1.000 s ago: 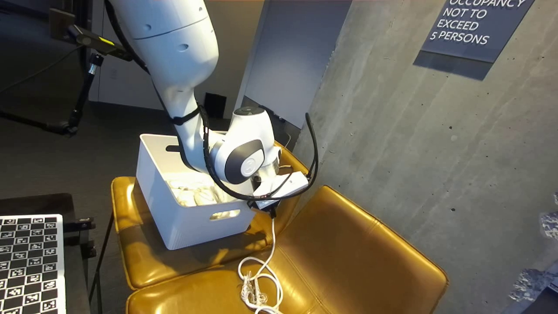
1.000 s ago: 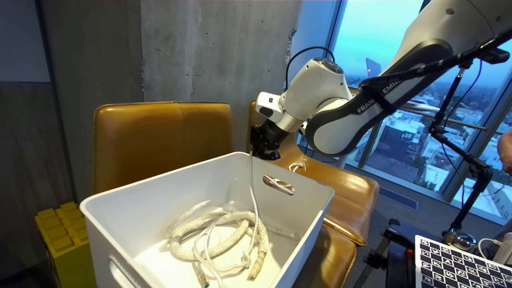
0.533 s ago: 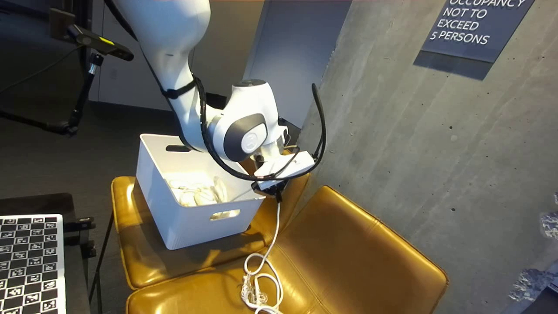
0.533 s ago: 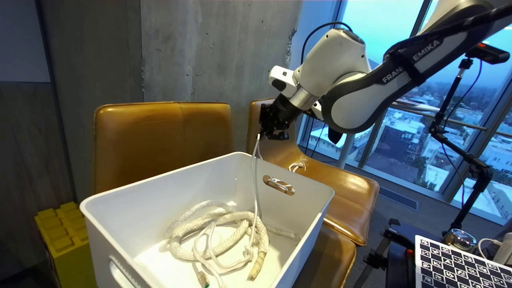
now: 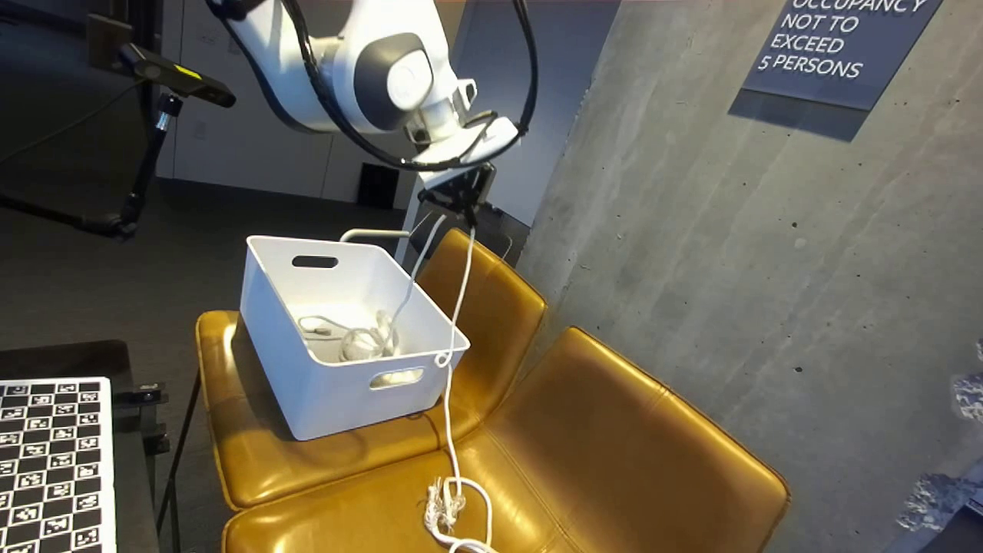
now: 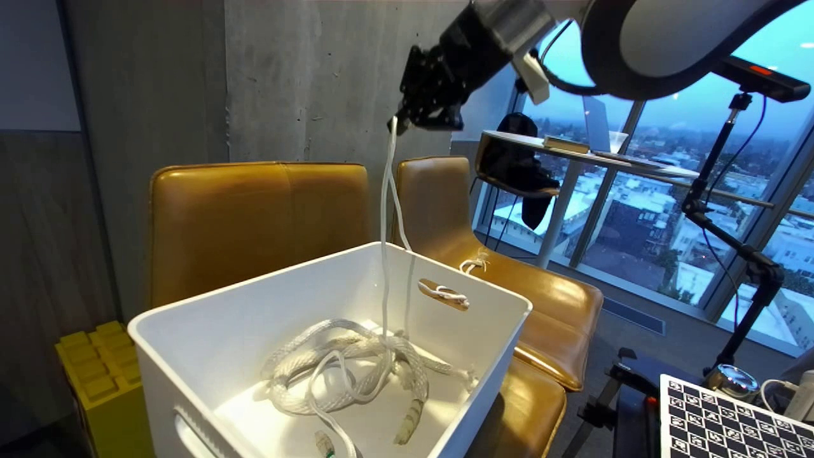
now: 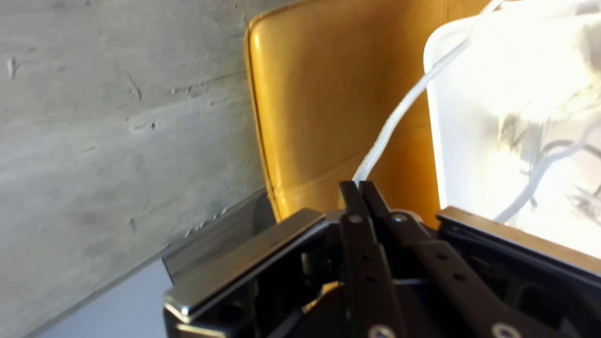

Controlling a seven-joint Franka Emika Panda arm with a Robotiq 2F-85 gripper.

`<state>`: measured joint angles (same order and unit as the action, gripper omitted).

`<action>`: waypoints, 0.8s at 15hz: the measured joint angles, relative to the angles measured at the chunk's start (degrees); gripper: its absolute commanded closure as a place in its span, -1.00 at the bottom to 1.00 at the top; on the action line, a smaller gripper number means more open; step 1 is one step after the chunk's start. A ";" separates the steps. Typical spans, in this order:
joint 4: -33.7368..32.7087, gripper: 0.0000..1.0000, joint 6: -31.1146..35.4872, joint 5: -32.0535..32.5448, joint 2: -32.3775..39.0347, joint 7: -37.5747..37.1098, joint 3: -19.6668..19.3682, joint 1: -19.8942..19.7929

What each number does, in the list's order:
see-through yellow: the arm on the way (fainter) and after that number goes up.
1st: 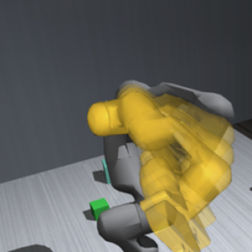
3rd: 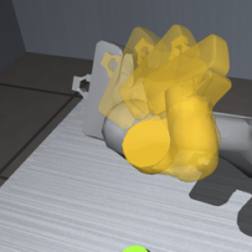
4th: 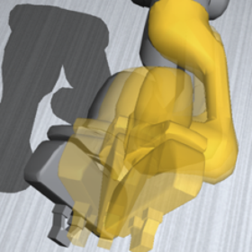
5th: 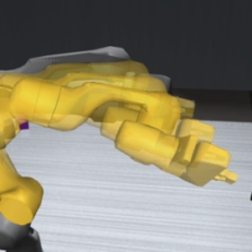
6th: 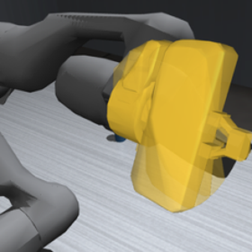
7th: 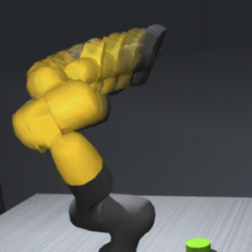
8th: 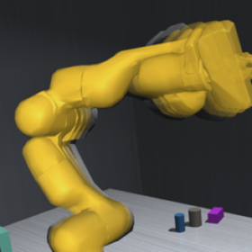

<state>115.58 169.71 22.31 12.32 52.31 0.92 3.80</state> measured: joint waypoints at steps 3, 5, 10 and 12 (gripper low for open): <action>0.38 0.98 -2.40 2.64 -6.12 -5.72 0.34 5.14; 0.34 0.98 -4.50 6.20 -9.49 -10.66 1.24 8.38; -0.46 0.98 -12.38 16.97 -14.71 -25.13 7.38 15.45; -1.44 0.98 -16.96 20.43 -15.05 -31.15 10.90 18.15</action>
<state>114.14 152.75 42.74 -2.73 21.16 11.82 21.95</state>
